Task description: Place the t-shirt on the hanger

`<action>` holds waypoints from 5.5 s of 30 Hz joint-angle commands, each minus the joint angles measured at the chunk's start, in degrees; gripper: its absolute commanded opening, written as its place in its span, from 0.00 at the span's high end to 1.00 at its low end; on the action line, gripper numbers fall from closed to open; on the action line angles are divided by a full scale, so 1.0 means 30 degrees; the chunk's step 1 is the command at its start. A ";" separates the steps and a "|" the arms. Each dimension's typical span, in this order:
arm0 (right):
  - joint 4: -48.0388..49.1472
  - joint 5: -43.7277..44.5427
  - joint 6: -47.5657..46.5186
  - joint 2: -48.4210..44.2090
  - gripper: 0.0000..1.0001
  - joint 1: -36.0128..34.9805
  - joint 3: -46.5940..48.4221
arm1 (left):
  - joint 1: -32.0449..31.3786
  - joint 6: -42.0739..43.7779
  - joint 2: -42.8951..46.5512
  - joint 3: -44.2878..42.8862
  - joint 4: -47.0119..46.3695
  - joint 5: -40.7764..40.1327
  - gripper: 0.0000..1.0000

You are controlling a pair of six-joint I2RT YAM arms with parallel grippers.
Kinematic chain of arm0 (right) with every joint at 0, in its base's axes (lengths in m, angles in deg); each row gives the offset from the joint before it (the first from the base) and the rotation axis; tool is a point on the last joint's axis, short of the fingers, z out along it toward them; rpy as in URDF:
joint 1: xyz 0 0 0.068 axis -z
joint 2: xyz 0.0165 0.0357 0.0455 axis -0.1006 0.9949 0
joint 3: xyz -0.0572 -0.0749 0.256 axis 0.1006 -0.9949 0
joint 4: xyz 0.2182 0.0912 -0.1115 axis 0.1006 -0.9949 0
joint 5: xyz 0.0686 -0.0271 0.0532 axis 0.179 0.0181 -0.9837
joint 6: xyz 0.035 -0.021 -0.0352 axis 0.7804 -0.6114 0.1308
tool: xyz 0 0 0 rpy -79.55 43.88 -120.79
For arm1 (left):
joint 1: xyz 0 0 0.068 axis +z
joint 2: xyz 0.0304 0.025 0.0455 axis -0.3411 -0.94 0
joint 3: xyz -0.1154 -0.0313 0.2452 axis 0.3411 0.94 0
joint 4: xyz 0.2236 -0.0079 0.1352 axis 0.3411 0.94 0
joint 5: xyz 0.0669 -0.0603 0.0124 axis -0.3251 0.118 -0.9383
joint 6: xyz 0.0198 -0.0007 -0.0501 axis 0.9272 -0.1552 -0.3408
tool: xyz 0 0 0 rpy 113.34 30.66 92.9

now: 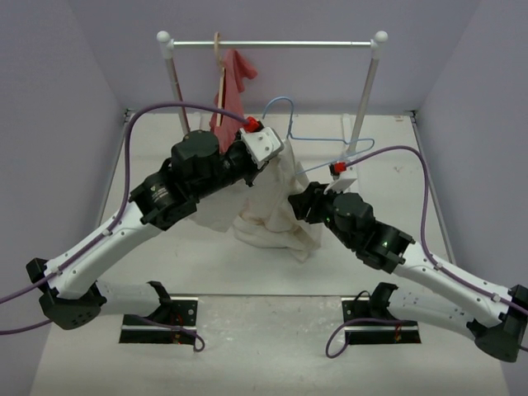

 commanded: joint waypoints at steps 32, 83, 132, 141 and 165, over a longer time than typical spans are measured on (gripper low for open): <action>-0.0807 0.2486 0.0372 0.1261 0.75 -0.0120 0.1493 | -0.0023 -0.0217 0.0860 0.0411 -0.1706 0.0101 1.00; -0.0832 -0.0239 -0.0523 -0.2912 0.70 -0.0091 -0.1890 | 0.0006 -0.0437 0.0639 0.0556 -0.2090 -0.0154 1.00; -0.0770 0.3363 0.1299 0.0063 1.00 -0.0007 0.0498 | 0.0065 -0.0879 0.0668 0.0908 -0.2184 0.0176 1.00; -0.2493 0.2597 -0.0788 -0.4739 1.00 0.5386 -0.0848 | 0.0065 -0.0222 0.1251 0.1198 -0.1996 0.0151 1.00; -0.4598 -0.8989 -0.3649 -0.4451 1.00 1.6040 0.4327 | 0.0240 0.4631 0.1250 0.3977 -0.1638 0.1227 1.00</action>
